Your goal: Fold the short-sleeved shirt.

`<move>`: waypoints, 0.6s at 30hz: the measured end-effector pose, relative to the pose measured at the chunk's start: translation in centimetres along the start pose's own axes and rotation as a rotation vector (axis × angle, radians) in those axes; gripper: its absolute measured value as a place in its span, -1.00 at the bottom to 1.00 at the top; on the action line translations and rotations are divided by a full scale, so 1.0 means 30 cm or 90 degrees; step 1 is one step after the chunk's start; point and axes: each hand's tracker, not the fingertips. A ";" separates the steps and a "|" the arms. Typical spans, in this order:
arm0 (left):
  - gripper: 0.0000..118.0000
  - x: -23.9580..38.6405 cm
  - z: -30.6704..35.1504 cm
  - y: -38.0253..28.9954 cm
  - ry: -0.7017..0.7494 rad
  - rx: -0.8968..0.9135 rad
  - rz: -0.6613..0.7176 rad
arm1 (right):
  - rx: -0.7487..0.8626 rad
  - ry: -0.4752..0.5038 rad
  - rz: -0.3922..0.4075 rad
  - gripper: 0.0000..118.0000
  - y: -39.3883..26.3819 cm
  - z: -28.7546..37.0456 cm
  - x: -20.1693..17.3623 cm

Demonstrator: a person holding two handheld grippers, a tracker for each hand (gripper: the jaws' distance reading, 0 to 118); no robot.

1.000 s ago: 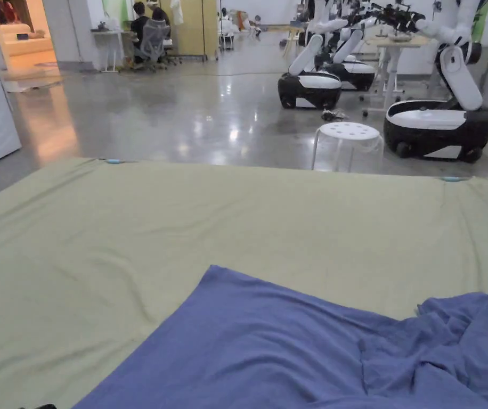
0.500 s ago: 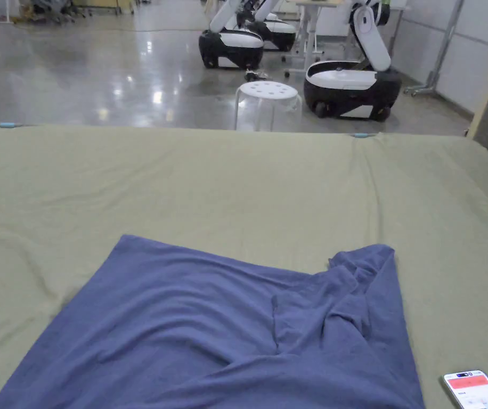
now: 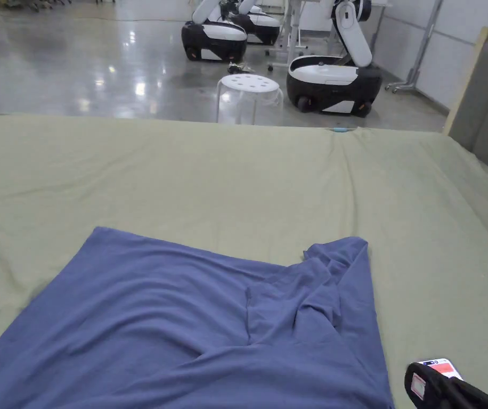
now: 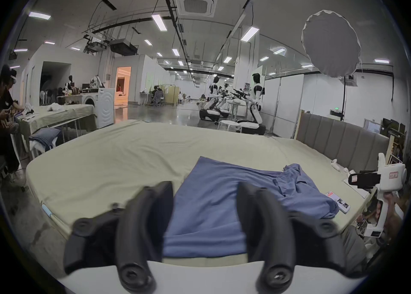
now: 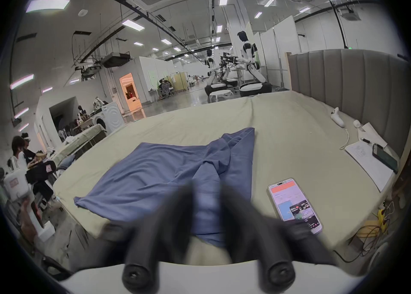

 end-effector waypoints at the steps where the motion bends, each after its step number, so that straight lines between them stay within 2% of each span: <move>1: -0.86 0.003 -0.002 0.000 -0.007 -0.005 0.004 | 0.005 -0.002 0.002 -1.00 -0.004 -0.004 -0.011; 2: -0.94 0.014 0.001 -0.006 0.005 -0.005 0.010 | -0.004 0.010 0.002 -1.00 0.003 -0.013 -0.011; 8: -0.95 0.029 0.009 -0.001 0.017 -0.031 -0.014 | 0.000 -0.002 0.026 -1.00 0.003 -0.024 -0.030; 13: -0.95 -0.017 0.028 0.000 0.020 -0.032 0.018 | -0.003 0.010 0.062 -1.00 0.011 -0.031 -0.052; 18: -0.95 -0.051 0.047 0.008 0.035 -0.034 0.033 | -0.008 0.021 0.072 -1.00 0.007 -0.038 -0.059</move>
